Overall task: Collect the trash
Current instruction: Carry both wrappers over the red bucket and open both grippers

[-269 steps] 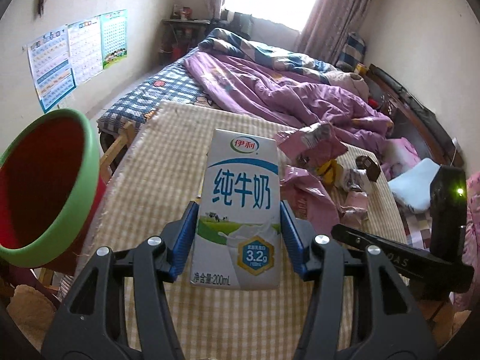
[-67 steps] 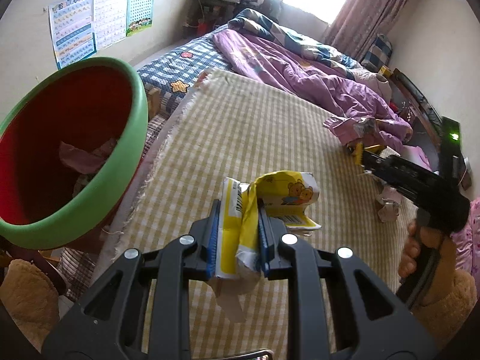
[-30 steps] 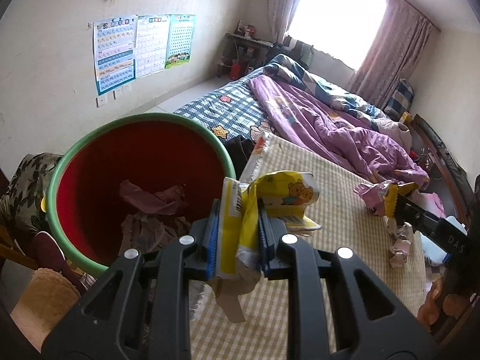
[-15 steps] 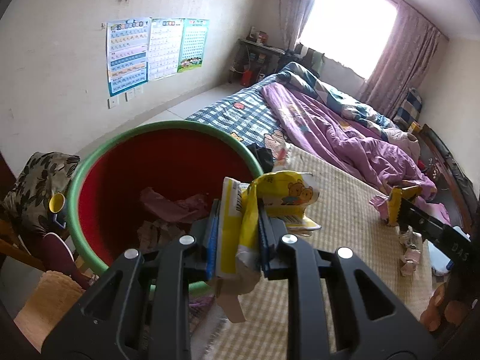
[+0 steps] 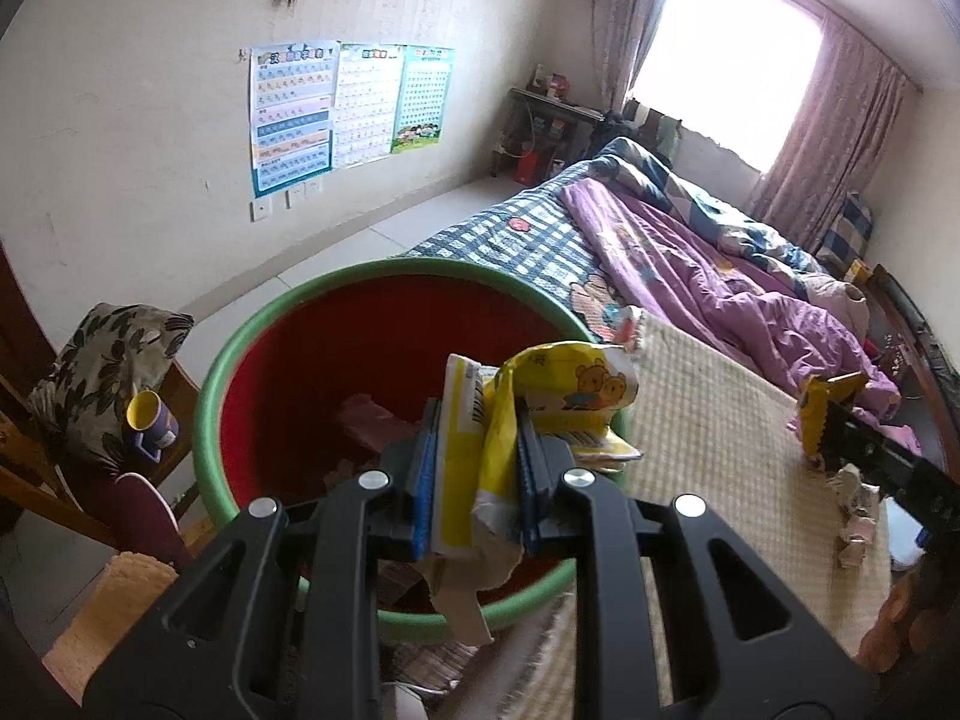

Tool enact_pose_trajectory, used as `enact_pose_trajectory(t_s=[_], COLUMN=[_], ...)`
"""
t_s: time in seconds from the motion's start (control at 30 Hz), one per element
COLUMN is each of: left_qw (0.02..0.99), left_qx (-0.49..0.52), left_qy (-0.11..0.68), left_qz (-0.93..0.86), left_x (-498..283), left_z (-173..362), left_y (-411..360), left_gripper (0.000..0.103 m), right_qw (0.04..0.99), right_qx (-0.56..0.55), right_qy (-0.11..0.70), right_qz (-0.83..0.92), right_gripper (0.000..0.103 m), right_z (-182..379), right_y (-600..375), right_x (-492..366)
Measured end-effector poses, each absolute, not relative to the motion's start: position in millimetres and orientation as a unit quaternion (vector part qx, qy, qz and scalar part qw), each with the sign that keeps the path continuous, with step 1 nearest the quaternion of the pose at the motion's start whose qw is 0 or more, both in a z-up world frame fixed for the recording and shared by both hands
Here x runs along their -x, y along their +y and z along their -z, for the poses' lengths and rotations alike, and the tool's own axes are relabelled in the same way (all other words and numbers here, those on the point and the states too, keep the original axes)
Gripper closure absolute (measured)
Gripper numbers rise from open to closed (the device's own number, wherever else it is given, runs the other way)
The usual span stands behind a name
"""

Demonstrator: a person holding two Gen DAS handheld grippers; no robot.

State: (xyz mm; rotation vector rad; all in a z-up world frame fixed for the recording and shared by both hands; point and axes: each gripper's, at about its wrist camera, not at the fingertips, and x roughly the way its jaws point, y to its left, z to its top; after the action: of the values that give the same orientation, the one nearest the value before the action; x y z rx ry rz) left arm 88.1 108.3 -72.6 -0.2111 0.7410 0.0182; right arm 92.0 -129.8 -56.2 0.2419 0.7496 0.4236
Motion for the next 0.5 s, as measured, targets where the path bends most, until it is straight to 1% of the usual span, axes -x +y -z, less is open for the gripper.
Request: enact_pose_trajectory(t_s=[0.5], left_qw=[0.925], left_qx=[0.095], left_qy=[0.366], left_qz=[-0.031], left_x=[-100.4], left_z=[84.5], left_y=[132.9], left_gripper=[0.082], right_qw=[0.896], right_qx=[-0.085], right_qy=[0.36], right_qz=[-0.245], right_gripper=[0.068], right_z=[61.4], right_y=[-80.1], right_x=[-113.0])
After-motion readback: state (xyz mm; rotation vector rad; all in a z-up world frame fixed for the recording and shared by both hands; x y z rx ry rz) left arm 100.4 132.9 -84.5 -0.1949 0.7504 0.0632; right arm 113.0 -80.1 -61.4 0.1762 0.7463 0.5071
